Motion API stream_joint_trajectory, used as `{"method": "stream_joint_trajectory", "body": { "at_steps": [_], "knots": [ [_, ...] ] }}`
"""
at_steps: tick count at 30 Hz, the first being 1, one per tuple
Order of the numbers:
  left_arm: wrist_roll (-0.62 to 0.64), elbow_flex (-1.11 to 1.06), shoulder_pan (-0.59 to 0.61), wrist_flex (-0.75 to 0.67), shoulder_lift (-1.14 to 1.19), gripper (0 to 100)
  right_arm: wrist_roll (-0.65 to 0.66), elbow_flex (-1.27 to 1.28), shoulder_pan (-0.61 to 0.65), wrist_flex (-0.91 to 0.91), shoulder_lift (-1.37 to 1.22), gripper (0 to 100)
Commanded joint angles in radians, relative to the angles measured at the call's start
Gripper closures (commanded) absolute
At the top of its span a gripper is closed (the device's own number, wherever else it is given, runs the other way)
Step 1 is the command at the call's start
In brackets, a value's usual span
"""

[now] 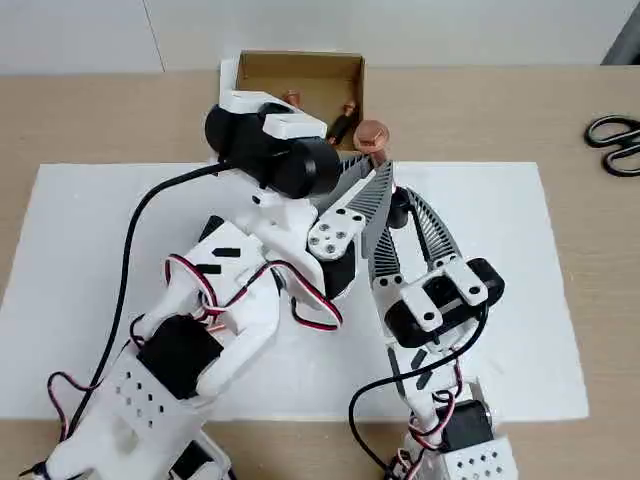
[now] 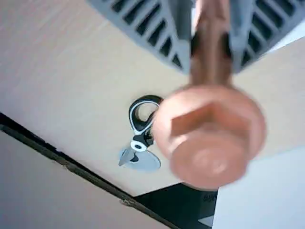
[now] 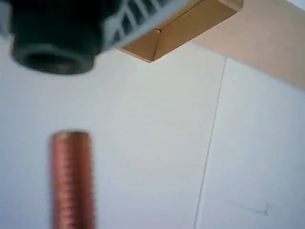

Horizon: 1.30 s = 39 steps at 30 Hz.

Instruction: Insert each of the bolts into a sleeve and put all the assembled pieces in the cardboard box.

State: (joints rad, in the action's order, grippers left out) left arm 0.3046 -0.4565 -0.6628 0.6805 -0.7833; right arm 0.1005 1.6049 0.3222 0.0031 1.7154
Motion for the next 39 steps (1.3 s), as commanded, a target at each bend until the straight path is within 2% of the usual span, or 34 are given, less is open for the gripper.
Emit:
{"method": "stream_joint_trajectory", "body": {
  "at_steps": [1, 8, 12, 18, 23, 30, 39],
  "knots": [
    [0.009, 0.036, -0.008, -0.026, 0.000, 99, 0.008, -0.015, 0.007, -0.008, 0.004, 99.5],
    [0.009, 0.036, -0.008, -0.026, 0.000, 99, 0.008, -0.018, 0.013, -0.010, 0.004, 99.5],
    [0.009, 0.036, -0.008, -0.026, 0.000, 99, 0.011, -0.018, 0.061, -0.025, 0.005, 99.5],
    [0.008, 0.036, -0.006, -0.023, -0.005, 99, 0.152, -0.017, 0.071, -0.074, 0.005, 99.5],
    [0.008, 0.036, -0.006, -0.020, -0.009, 99, 0.133, -0.014, 0.064, -0.065, 0.005, 99.5],
    [0.008, 0.042, -0.006, 0.060, -0.011, 99, 0.115, -0.014, 0.061, -0.070, 0.005, 99.5],
    [0.006, 0.035, -0.006, 0.061, -0.011, 99, 0.114, -0.012, 0.061, -0.073, 0.005, 99.5]
  ]
}}
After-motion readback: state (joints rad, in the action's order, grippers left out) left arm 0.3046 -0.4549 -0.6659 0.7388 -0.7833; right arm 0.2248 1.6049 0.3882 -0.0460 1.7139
